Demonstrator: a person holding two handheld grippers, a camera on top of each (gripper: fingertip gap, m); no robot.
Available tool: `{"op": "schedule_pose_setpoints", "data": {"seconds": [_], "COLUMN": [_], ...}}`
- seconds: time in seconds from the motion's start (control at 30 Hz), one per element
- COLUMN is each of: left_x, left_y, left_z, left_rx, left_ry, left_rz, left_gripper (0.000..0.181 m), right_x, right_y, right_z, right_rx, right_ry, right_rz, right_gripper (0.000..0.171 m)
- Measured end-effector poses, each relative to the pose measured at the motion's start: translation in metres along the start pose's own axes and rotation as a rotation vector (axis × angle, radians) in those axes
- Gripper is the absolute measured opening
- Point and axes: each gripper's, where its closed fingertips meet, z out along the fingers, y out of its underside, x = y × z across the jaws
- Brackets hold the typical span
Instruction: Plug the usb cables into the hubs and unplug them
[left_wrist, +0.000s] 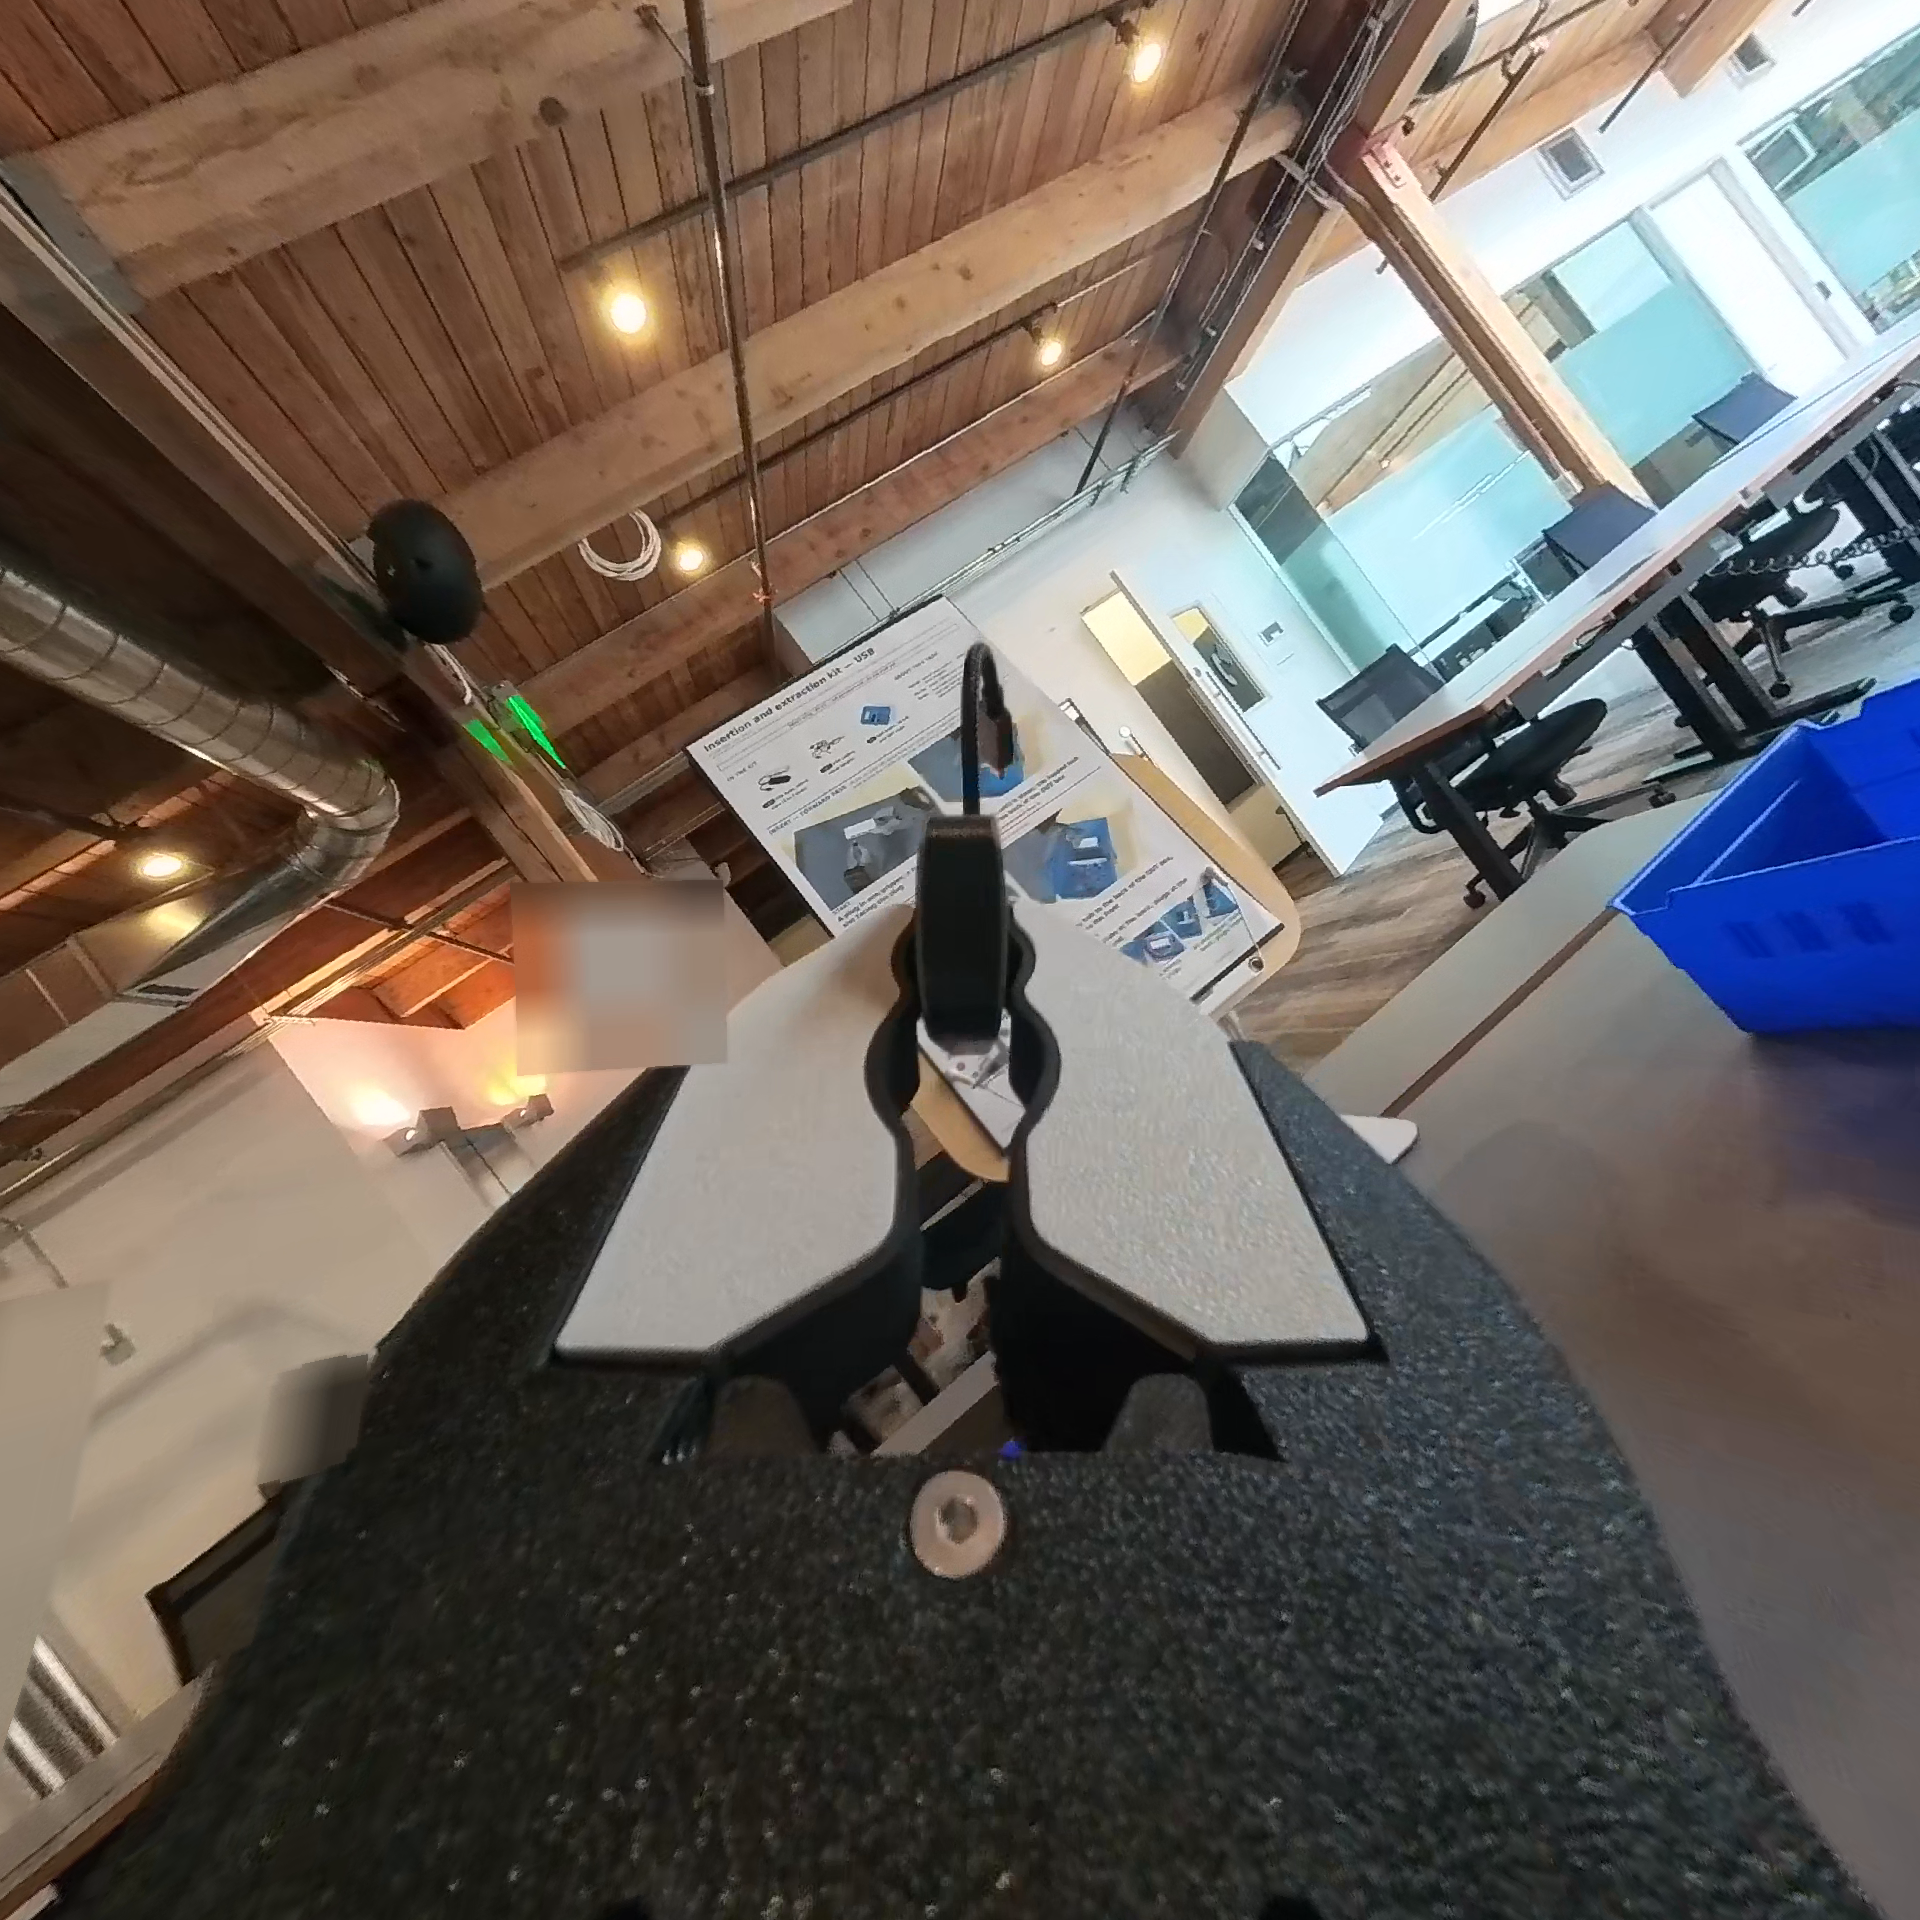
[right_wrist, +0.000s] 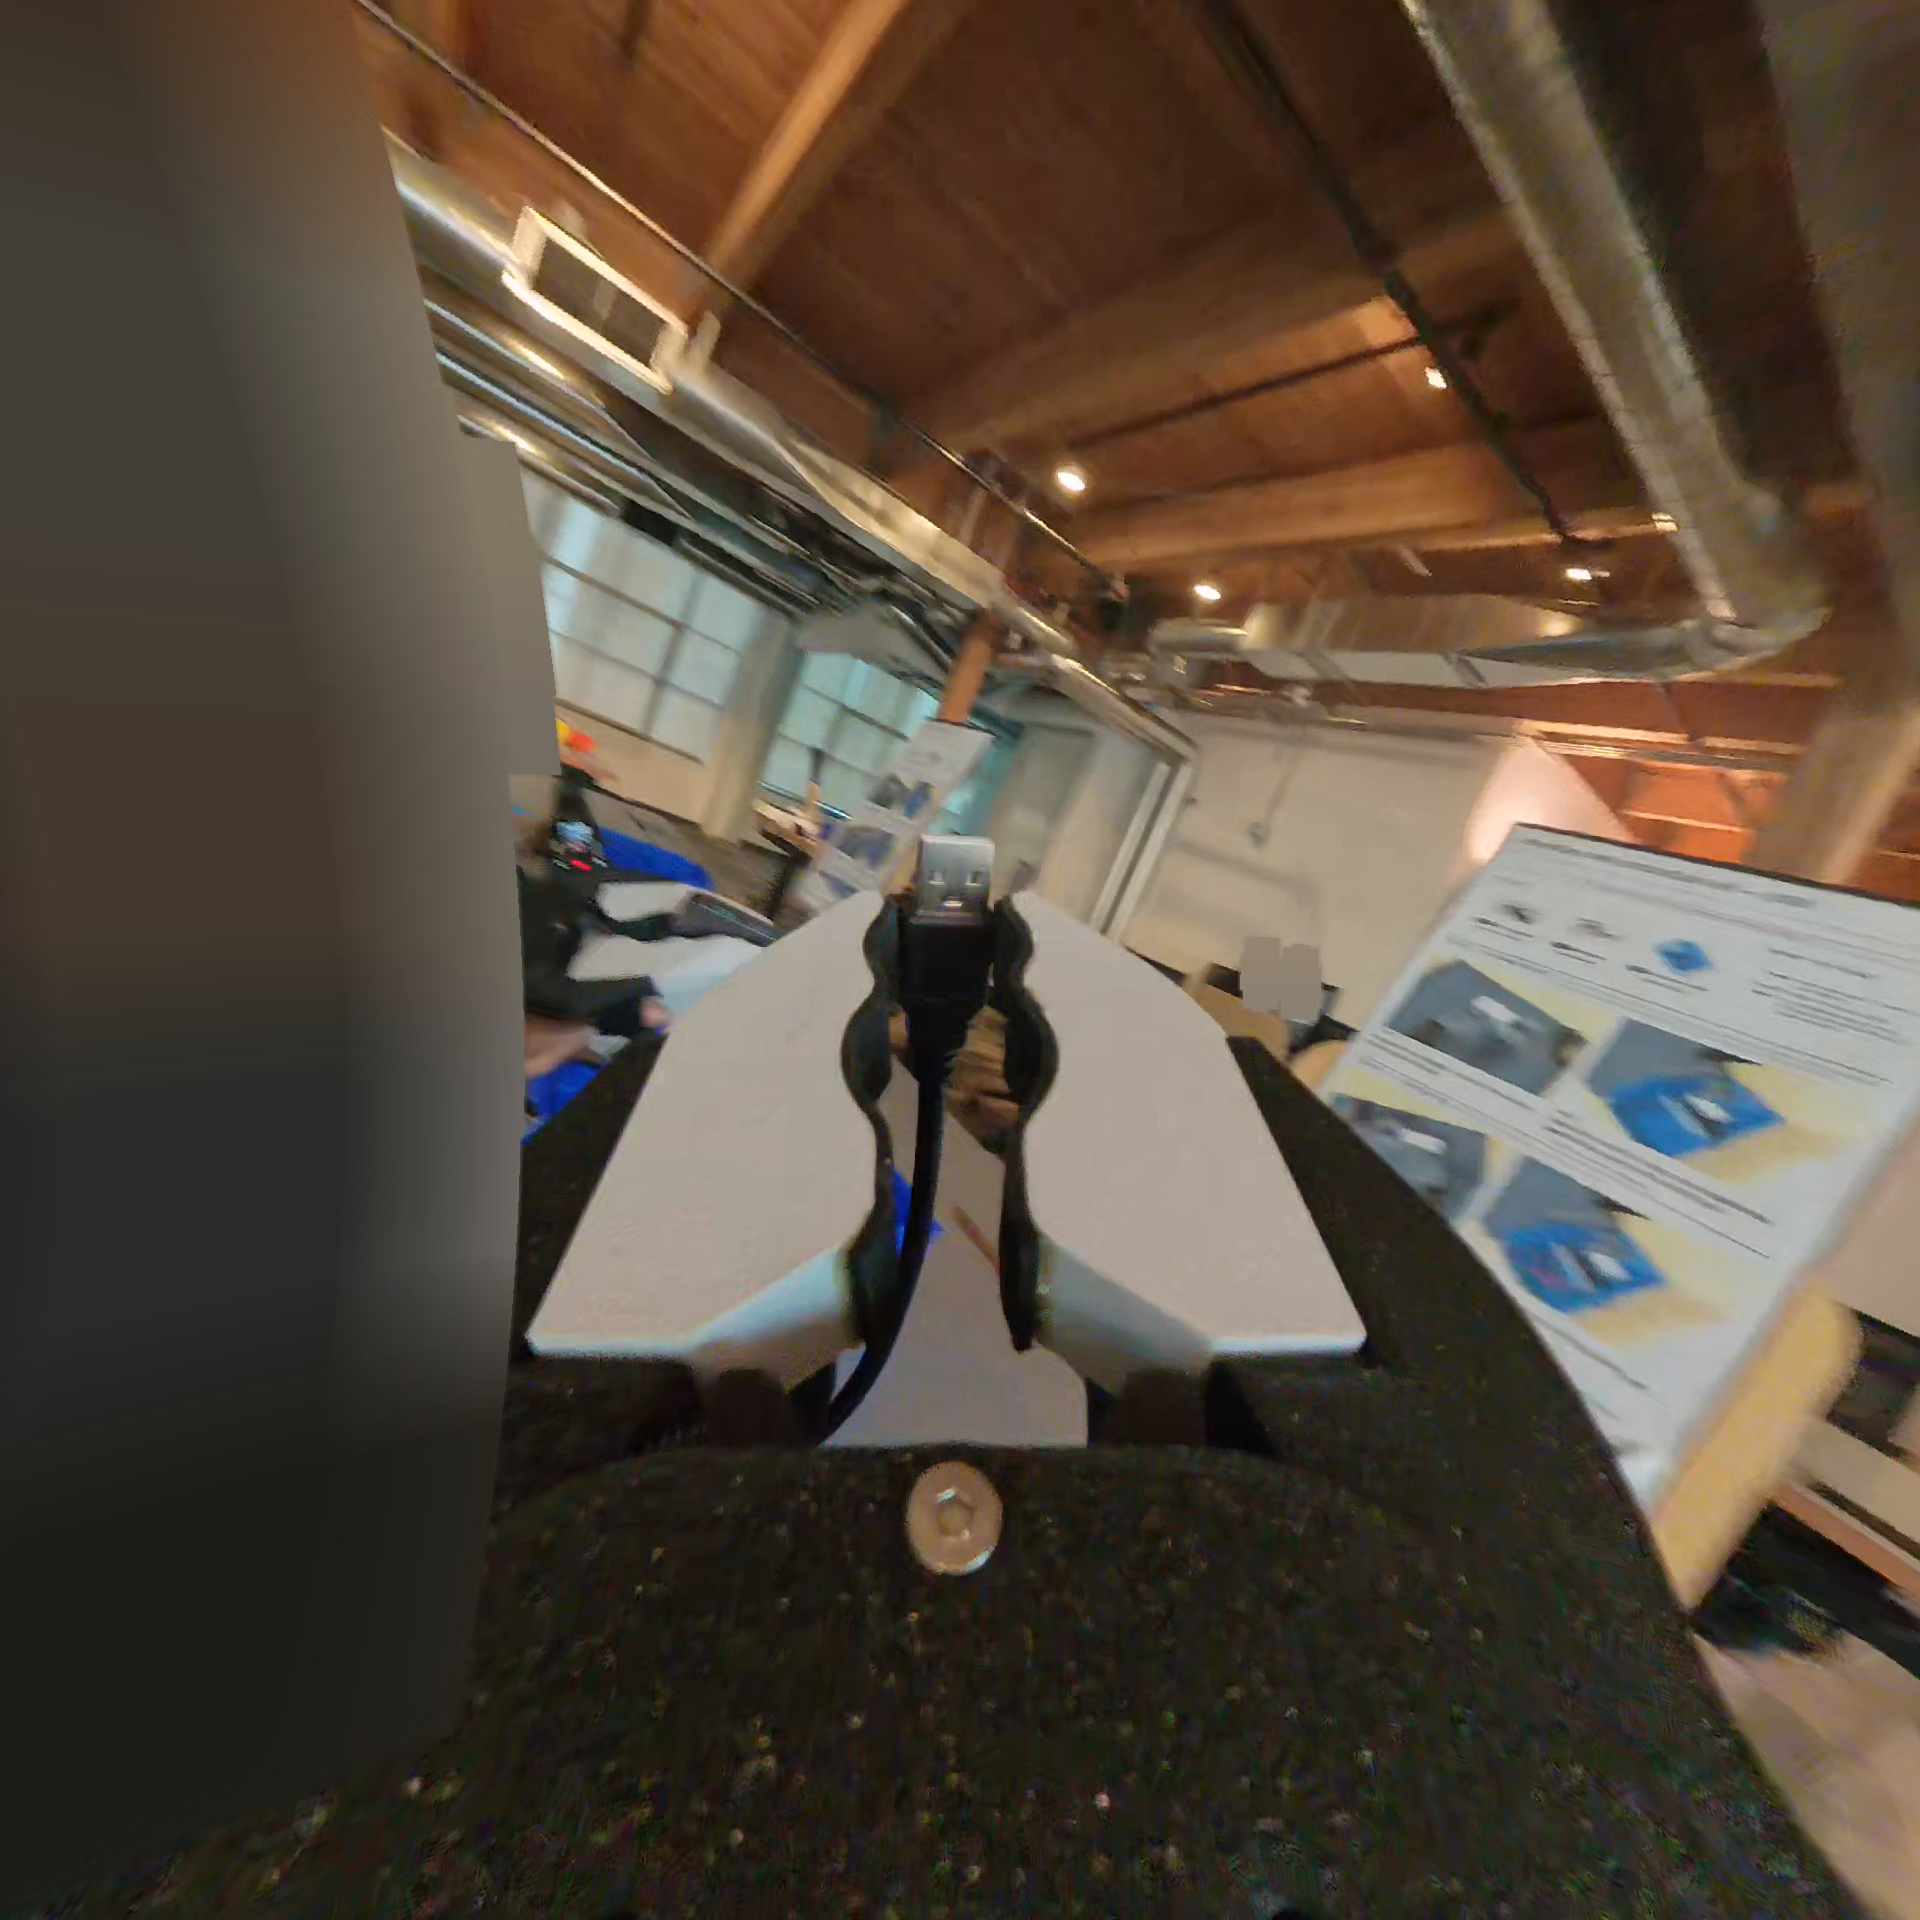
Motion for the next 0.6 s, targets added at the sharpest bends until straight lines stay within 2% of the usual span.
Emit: {"op": "schedule_pose_setpoints", "data": {"seconds": [0.23, 0.37, 0.6], "left_x": [0.0, 0.001, -0.002], "left_y": [0.006, 0.013, 0.024], "left_z": [0.001, 0.002, 0.003], "left_rx": [-0.016, -0.042, -0.083], "left_ry": [-0.006, -0.011, -0.032], "left_rz": [0.028, 0.057, 0.11], "left_gripper": [0.012, 0.012, 0.012], "right_x": [-0.041, -0.068, -0.105], "right_y": [0.026, 0.05, 0.096], "right_z": [0.049, 0.084, 0.132], "right_rx": [0.05, 0.059, 0.036], "right_ry": [-0.21, -0.368, -0.543], "right_rz": [0.207, 0.416, 0.76], "right_gripper": [0.016, 0.016, 0.017]}}
